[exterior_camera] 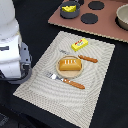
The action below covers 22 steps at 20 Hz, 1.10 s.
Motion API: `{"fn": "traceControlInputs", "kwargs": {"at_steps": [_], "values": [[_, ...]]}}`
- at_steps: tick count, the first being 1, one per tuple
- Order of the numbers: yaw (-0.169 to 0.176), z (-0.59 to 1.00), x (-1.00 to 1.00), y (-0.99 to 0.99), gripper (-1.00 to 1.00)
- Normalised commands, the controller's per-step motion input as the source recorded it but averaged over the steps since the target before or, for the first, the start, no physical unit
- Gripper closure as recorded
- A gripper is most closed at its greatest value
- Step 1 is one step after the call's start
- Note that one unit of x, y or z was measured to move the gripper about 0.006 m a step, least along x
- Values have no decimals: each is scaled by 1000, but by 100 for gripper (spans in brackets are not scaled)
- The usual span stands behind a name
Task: Interact with the objects in diverse but meaningful ways.
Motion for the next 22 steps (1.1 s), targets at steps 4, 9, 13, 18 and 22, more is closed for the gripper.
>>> {"fn": "traceControlInputs", "kwargs": {"at_steps": [4,9,13,18,22], "values": [[29,-12,-279,119,-100],[34,0,-259,128,-100],[37,8,-209,132,-100],[1,484,-55,95,-100],[-11,495,211,-41,-100]]}}
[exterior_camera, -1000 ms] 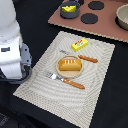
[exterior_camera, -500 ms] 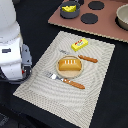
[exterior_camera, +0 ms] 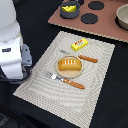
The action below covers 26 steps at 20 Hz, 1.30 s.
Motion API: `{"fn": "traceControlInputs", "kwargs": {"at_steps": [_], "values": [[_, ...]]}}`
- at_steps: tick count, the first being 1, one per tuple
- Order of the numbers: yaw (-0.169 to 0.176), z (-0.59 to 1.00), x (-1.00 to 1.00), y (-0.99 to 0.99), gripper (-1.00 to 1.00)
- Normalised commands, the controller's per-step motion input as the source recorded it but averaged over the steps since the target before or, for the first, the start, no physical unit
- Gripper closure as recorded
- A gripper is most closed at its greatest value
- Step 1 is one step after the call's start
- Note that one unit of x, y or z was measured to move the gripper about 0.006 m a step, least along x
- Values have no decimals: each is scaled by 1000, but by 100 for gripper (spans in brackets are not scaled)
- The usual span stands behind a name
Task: Interact with the objects in diverse but meaningful ways.
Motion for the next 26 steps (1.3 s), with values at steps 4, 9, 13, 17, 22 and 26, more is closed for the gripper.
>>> {"fn": "traceControlInputs", "kwargs": {"at_steps": [4,9,13,17,22,26], "values": [[-24,162,333,-181,-100],[-36,-27,197,-333,-100],[-18,-166,104,-392,-100],[0,-299,4,-302,-100],[0,-391,-31,-146,-100],[0,-456,-37,-31,-100]]}}
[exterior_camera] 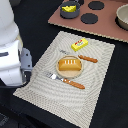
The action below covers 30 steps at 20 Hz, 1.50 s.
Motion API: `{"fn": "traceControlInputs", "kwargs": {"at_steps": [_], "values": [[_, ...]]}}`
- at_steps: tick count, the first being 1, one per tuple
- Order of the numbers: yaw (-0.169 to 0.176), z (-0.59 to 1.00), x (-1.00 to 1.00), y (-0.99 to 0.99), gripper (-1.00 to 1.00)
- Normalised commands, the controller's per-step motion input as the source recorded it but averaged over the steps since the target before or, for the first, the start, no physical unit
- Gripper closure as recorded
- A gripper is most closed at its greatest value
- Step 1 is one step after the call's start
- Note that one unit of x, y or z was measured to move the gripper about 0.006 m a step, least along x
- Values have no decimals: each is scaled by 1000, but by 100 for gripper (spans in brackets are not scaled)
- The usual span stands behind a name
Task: Interact with the objects in diverse but meaningful ways.
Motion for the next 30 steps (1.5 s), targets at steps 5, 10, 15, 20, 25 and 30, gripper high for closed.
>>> {"fn": "traceControlInputs", "kwargs": {"at_steps": [5,10,15,20,25,30], "values": [[0,-429,-94,-39,-100],[0,-253,-197,-105,-100],[0,-79,-201,-129,-100],[0,0,-133,-125,100],[5,-6,-125,-98,100],[5,-32,-164,-100,100]]}}
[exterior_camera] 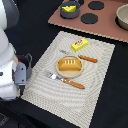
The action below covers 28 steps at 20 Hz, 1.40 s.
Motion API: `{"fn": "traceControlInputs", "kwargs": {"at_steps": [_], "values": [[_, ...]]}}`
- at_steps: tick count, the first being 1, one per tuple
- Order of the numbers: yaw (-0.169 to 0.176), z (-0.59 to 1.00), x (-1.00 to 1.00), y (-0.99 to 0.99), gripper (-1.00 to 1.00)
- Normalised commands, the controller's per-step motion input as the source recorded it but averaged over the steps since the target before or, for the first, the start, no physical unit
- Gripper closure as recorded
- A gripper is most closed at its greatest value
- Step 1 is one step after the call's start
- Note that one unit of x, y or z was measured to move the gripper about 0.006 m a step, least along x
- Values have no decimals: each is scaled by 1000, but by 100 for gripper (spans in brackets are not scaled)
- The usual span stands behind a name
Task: Interact with the objects in diverse but meaningful ways.
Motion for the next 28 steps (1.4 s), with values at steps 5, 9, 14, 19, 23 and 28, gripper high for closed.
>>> {"fn": "traceControlInputs", "kwargs": {"at_steps": [5,9,14,19,23,28], "values": [[7,-42,-151,-116,100],[4,-3,-84,-136,100],[1,402,65,57,100],[4,1000,413,257,100],[0,1000,669,339,100],[0,1000,850,454,100]]}}
